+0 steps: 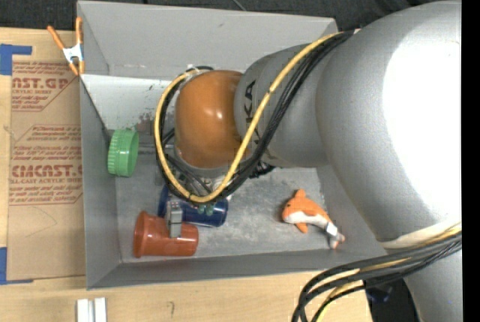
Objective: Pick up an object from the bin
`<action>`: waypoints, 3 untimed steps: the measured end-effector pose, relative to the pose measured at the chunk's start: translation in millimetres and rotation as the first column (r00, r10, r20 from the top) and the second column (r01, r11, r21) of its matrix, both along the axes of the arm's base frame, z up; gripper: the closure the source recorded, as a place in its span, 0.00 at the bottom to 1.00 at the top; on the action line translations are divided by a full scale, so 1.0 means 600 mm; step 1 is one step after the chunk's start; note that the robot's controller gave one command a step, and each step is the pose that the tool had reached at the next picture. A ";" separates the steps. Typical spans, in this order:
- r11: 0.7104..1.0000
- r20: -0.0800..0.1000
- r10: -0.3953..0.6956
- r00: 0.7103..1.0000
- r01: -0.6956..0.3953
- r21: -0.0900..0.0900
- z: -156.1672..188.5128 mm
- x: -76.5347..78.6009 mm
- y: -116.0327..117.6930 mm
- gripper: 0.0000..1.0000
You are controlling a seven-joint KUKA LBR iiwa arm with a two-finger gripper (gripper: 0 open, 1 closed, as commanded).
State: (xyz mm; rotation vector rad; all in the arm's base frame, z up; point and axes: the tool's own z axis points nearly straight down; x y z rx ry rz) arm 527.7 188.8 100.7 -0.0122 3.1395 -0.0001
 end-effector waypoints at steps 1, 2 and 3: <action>1.000 -0.002 -0.004 1.000 0.004 0.001 0.028 -0.026 -0.022 0.00; 1.000 0.009 0.024 1.000 -0.024 0.003 0.014 -0.022 -0.059 0.00; 1.000 0.010 -0.022 1.000 0.022 0.004 -0.034 -0.012 -0.081 0.00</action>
Offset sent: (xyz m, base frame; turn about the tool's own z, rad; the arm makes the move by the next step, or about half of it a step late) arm -0.0116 -0.0613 -0.0307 -0.0544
